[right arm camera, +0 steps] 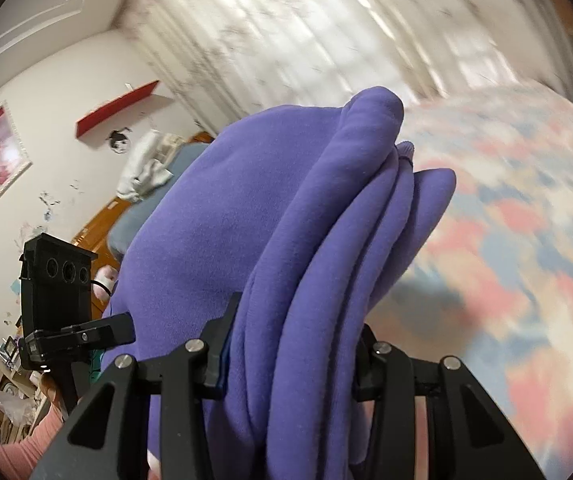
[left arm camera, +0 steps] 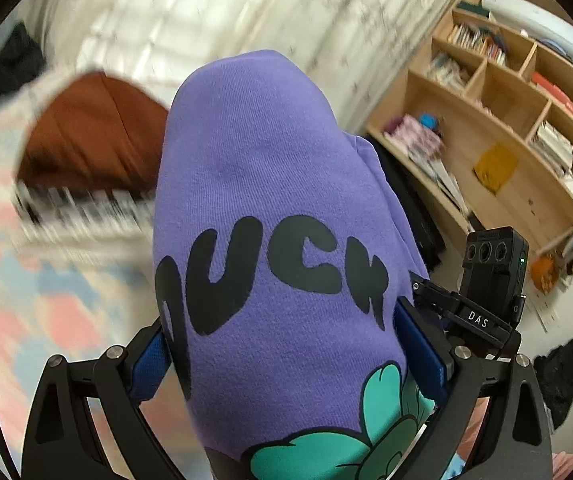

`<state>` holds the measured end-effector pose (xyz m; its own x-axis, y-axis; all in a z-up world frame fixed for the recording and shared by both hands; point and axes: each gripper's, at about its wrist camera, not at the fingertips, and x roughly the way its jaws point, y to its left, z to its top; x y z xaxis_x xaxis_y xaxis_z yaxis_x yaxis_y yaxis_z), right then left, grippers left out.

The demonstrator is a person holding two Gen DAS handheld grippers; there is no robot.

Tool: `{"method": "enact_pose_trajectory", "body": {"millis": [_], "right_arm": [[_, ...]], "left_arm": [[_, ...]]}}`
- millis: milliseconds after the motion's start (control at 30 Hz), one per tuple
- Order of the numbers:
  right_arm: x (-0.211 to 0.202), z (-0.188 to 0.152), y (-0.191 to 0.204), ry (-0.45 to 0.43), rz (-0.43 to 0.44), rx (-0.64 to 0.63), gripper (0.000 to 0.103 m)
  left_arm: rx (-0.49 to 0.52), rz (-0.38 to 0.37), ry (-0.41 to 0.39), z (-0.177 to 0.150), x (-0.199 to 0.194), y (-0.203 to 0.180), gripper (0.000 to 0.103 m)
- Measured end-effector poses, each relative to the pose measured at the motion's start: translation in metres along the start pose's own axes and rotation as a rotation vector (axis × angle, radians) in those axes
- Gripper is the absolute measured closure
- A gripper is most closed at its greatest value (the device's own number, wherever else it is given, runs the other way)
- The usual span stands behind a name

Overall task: Fold large clothes
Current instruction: 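Raise the folded hoodie off the bed with both grippers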

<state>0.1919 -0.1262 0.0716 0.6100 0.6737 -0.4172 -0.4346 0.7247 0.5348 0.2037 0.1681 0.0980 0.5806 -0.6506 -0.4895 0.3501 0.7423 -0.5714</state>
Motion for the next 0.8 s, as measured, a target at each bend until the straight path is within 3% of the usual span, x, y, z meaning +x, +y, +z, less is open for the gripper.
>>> {"method": "enact_pose_trajectory", "body": {"millis": [200, 333, 433, 533, 633, 700, 800], "right_arm": [[0.097, 0.095, 0.043, -0.053, 0.074, -0.037, 0.062], [0.17, 0.142, 0.052, -0.087, 0.082, -0.056, 0.062], [0.229, 0.164, 0.038, -0.089, 0.093, -0.026, 0.062], [0.28, 0.167, 0.021, -0.066, 0.085, 0.01, 0.062], [0.341, 0.15, -0.015, 0.026, 0.053, 0.11, 0.061], [0.363, 0.132, -0.031, 0.063, 0.005, 0.136, 0.057], [0.368, 0.124, -0.04, 0.045, 0.009, 0.145, 0.047]], "left_arm": [[0.051, 0.057, -0.079, 0.118, -0.019, 0.072, 0.005], [0.074, 0.09, -0.104, 0.181, -0.003, 0.13, 0.005], [0.066, 0.117, -0.096, 0.21, 0.024, 0.176, 0.005], [0.017, 0.147, -0.065, 0.222, 0.058, 0.221, 0.005], [-0.095, 0.22, 0.007, 0.211, 0.102, 0.279, 0.004], [-0.118, 0.202, -0.021, 0.201, 0.112, 0.295, 0.0], [-0.117, 0.155, -0.084, 0.193, 0.11, 0.3, 0.0]]}}
